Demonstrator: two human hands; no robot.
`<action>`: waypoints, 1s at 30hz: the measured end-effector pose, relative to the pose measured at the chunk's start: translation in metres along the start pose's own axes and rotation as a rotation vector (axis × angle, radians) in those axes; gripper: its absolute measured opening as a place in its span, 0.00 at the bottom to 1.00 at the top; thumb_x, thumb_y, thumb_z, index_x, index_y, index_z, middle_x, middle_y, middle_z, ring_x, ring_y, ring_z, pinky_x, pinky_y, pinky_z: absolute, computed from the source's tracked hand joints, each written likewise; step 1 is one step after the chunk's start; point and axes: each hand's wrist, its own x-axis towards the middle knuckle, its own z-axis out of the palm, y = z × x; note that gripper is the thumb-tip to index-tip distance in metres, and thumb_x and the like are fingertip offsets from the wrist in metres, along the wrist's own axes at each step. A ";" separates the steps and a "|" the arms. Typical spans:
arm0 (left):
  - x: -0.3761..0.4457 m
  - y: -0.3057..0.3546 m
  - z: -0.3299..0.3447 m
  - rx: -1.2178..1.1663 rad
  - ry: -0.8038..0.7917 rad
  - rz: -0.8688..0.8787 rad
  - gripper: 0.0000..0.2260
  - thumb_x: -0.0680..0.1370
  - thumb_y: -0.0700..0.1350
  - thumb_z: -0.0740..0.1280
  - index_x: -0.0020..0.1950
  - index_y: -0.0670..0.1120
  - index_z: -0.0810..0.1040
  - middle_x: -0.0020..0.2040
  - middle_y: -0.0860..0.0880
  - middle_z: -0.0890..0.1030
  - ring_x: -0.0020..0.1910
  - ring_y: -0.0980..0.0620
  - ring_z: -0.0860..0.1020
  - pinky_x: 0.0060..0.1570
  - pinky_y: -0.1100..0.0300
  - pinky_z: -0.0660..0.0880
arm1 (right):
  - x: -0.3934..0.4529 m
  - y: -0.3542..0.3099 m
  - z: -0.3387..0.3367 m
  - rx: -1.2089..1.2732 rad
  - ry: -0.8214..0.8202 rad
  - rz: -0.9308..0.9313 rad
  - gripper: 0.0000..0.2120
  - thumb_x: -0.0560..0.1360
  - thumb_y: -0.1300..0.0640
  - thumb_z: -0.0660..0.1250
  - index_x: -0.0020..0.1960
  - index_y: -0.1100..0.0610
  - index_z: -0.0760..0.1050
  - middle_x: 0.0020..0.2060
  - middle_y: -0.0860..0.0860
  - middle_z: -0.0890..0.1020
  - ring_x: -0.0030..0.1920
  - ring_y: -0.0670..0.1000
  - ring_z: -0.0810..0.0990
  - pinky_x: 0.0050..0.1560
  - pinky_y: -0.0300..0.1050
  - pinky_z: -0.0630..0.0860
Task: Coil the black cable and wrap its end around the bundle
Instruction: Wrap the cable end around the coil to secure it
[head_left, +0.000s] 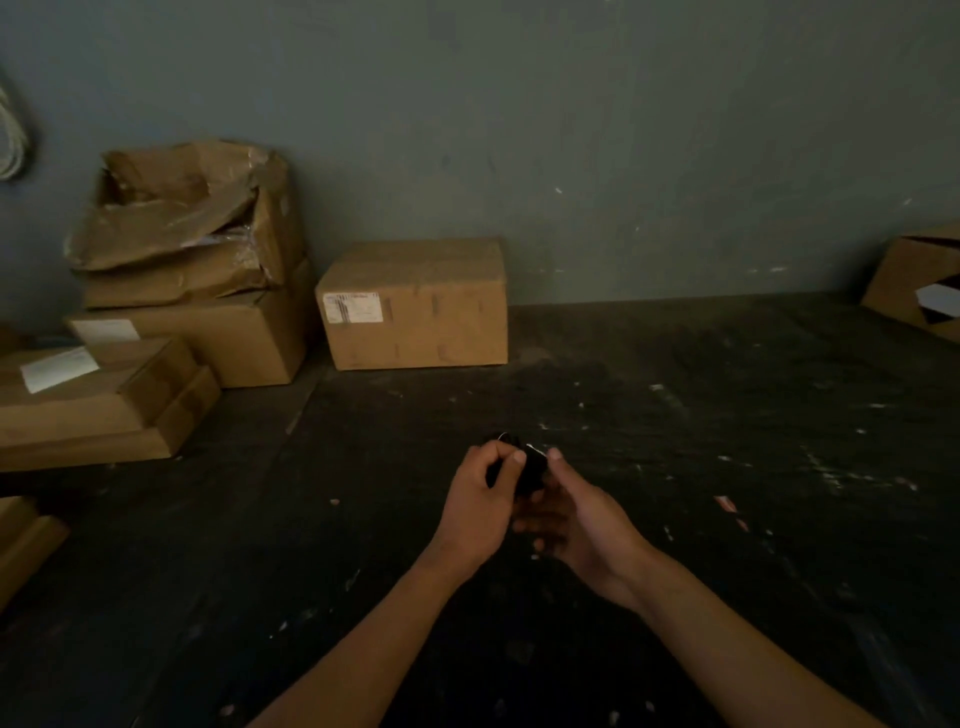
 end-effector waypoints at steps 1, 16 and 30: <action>0.000 0.000 0.000 0.029 0.016 0.032 0.08 0.81 0.47 0.61 0.51 0.47 0.79 0.54 0.49 0.76 0.52 0.56 0.77 0.47 0.68 0.74 | 0.000 0.001 0.000 0.024 -0.015 0.024 0.23 0.75 0.37 0.62 0.52 0.55 0.83 0.43 0.55 0.85 0.47 0.56 0.81 0.45 0.49 0.72; 0.029 -0.008 0.000 0.074 0.021 0.108 0.07 0.80 0.48 0.62 0.48 0.53 0.80 0.52 0.52 0.75 0.51 0.58 0.77 0.54 0.55 0.77 | 0.024 -0.004 -0.001 0.081 -0.042 -0.029 0.11 0.75 0.64 0.67 0.56 0.57 0.80 0.48 0.56 0.85 0.45 0.53 0.80 0.43 0.45 0.74; 0.026 -0.015 -0.001 0.014 -0.043 0.053 0.07 0.81 0.43 0.62 0.50 0.44 0.79 0.54 0.45 0.76 0.49 0.55 0.77 0.40 0.75 0.74 | 0.027 0.004 -0.001 0.084 -0.030 -0.012 0.12 0.76 0.56 0.68 0.57 0.60 0.79 0.50 0.56 0.86 0.48 0.54 0.82 0.45 0.47 0.74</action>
